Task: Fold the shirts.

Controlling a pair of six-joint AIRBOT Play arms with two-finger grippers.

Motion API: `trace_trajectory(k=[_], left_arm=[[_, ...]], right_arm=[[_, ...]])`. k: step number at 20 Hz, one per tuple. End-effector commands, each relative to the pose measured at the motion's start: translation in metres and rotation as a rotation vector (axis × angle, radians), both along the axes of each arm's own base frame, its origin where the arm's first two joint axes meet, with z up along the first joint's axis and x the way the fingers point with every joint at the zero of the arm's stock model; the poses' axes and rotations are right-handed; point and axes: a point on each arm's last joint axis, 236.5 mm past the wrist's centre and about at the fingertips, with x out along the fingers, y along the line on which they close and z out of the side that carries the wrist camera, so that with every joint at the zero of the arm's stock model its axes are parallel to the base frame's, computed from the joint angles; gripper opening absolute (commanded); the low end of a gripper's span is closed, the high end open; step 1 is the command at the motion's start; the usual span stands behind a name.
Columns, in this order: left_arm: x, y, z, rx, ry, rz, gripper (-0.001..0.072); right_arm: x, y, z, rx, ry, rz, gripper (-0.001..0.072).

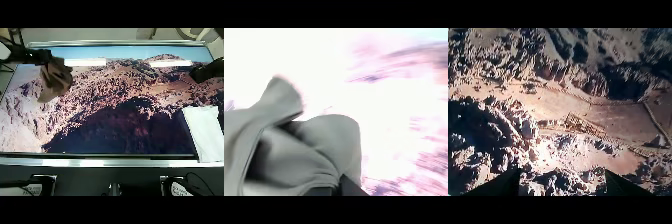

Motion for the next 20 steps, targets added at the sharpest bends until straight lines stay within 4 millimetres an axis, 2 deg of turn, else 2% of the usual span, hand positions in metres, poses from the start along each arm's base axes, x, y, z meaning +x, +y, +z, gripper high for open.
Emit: trace_trajectory(k=[1,2,3,4,6,8,10,11,12,13,14,15,16,18,19,20], left_arm=[[-0.114,-0.087,0.1,0.041,-0.178,-0.288,0.0032],[-0.139,-0.111,0.104,0.024,-0.185,-0.353,0.0032],[-0.161,-0.136,0.098,0.004,-0.162,-0.415,0.0032],[-0.177,-0.159,0.083,-0.011,-0.118,-0.466,0.0032],[-0.204,-0.205,0.031,-0.002,-0.007,-0.572,0.0032],[-0.223,-0.249,-0.034,0.02,0.063,-0.658,0.0032],[-0.235,-0.281,-0.108,0.035,0.156,-0.681,0.0033],[-0.245,-0.294,-0.143,0.014,0.25,-0.666,0.0085],[-0.254,-0.306,-0.166,-0.003,0.33,-0.676,0.0439],[-0.26,-0.313,-0.176,-0.019,0.397,-0.679,0.072],[-0.255,-0.304,-0.177,0.022,0.426,-0.679,0.072],[-0.239,-0.282,-0.172,0.101,0.42,-0.657,0.072],[-0.216,-0.249,-0.165,0.199,0.404,-0.608,0.072],[-0.174,-0.159,-0.158,0.344,0.43,-0.436,0.072],[-0.168,-0.124,-0.167,0.34,0.501,-0.359,0.072],[-0.173,-0.096,-0.185,0.292,0.603,-0.291,0.072]], right_arm=[[-0.047,0.013,0.075,-0.003,-0.162,-0.028,0.056],[-0.065,0.018,0.091,0.002,-0.19,-0.035,0.056],[-0.081,0.024,0.103,0.005,-0.21,-0.037,0.056],[-0.096,0.028,0.109,-0.001,-0.215,-0.031,0.0559],[-0.122,0.031,0.104,-0.022,-0.158,-0.024,0.0559],[-0.137,0.025,0.082,-0.052,-0.049,-0.036,0.0556],[-0.14,0.015,0.058,-0.068,0.065,-0.055,0.0555],[-0.137,0.013,0.046,-0.063,0.114,-0.052,0.0556],[-0.132,0.011,0.035,-0.056,0.154,-0.047,0.0556],[-0.126,0.012,0.024,-0.047,0.191,-0.031,0.0588],[-0.12,0.021,0.013,-0.041,0.221,0.051,0.0699],[-0.115,0.035,0.001,0.013,0.255,0.104,0.0704],[-0.115,0.052,-0.015,0.09,0.306,0.154,0.0704],[-0.129,0.072,-0.059,0.193,0.461,0.211,0.0703],[-0.14,0.078,-0.087,0.205,0.545,0.227,0.0703],[-0.154,0.087,-0.115,0.214,0.631,0.246,0.0703]])
